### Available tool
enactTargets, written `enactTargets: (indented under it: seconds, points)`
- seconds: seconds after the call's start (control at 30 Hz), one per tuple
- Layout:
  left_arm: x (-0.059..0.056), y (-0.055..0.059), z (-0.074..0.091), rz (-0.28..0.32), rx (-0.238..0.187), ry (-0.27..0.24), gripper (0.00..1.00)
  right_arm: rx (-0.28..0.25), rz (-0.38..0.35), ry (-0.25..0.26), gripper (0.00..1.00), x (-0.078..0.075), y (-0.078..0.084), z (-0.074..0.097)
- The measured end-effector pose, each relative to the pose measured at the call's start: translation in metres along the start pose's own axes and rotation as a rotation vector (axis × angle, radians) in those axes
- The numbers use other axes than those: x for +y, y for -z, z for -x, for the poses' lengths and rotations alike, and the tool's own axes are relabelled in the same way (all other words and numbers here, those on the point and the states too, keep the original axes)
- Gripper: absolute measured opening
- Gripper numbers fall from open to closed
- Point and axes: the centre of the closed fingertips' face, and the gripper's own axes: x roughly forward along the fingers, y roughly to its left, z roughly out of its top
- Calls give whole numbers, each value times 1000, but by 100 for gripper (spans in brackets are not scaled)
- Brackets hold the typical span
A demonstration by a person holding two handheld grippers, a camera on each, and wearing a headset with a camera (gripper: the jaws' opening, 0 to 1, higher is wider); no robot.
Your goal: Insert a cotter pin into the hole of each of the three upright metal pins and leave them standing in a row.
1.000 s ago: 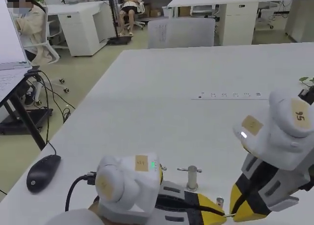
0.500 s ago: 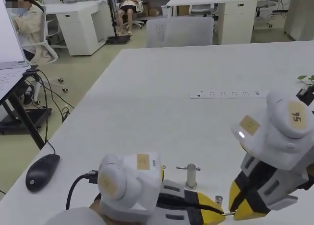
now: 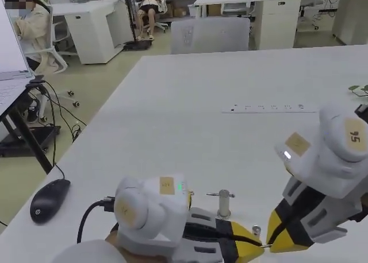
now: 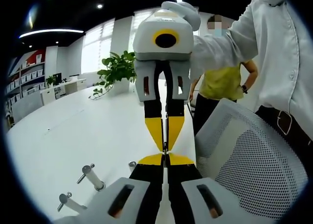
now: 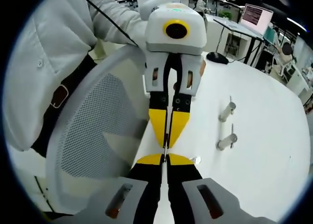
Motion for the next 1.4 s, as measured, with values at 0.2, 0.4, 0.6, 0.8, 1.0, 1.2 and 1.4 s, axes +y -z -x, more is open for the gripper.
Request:
enactTargets:
  seconds: [0.2, 0.4, 0.6, 0.8, 1.0, 1.2, 1.4]
  points:
    - [1, 0, -1, 4, 2, 0, 0, -38, -19, 16, 3, -1, -1, 2]
    - [2, 0, -4, 2, 3, -1, 0, -54, -31, 29, 3, -1, 1, 2]
    - [1, 0, -4, 0, 12, 4, 0, -49, -35, 29, 3, 0, 2, 1]
    - [1, 0, -4, 5, 15, 7, 0, -32, -32, 24, 3, 0, 3, -1]
    - [-2, 2, -5, 15, 23, 13, 0, -23, -33, 14, 4, 3, 4, -3]
    - [-3, 3, -4, 17, 27, 15, 0, -30, -22, 21, 4, 4, 4, -5]
    - [-3, 2, -5, 20, 27, 16, 0, -32, -11, 27, 4, 3, 4, -4]
